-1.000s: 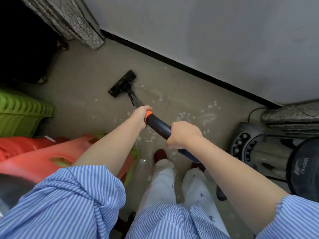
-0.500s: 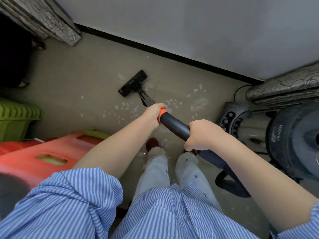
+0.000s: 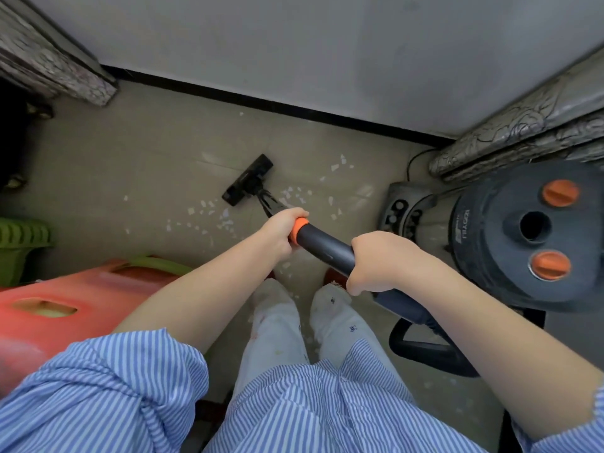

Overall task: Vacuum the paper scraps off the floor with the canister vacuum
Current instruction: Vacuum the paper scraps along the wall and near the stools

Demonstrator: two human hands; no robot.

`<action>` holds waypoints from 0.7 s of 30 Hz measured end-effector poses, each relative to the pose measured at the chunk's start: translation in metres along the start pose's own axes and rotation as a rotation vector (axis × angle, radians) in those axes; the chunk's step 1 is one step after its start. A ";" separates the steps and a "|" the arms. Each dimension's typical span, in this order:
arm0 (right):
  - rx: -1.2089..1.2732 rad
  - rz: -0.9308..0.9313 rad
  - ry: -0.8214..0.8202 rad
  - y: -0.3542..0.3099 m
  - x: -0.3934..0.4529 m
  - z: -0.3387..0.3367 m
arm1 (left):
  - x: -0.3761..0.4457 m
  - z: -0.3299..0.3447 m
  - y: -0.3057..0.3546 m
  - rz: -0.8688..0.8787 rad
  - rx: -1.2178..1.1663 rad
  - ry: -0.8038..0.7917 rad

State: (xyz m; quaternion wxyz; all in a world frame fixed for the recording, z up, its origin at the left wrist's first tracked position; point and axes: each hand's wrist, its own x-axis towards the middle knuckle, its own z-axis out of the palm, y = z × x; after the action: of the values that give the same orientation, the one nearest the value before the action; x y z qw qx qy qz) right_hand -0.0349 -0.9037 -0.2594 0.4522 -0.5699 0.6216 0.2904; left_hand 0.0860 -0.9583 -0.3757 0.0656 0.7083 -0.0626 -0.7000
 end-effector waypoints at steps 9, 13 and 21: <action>-0.107 -0.023 0.067 0.017 -0.023 -0.009 | -0.019 0.019 -0.004 0.003 -0.043 -0.030; -0.143 -0.071 0.105 -0.001 -0.017 -0.024 | -0.020 0.002 0.015 0.008 -0.086 0.011; -0.030 -0.129 0.121 -0.056 0.024 -0.060 | -0.010 -0.048 0.083 0.071 -0.109 0.074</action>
State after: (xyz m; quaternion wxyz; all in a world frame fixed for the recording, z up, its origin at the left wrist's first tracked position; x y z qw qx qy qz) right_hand 0.0074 -0.9775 -0.2472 0.4233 -0.6319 0.6053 0.2347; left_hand 0.1343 -1.0376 -0.3509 0.1312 0.7265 -0.0470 -0.6729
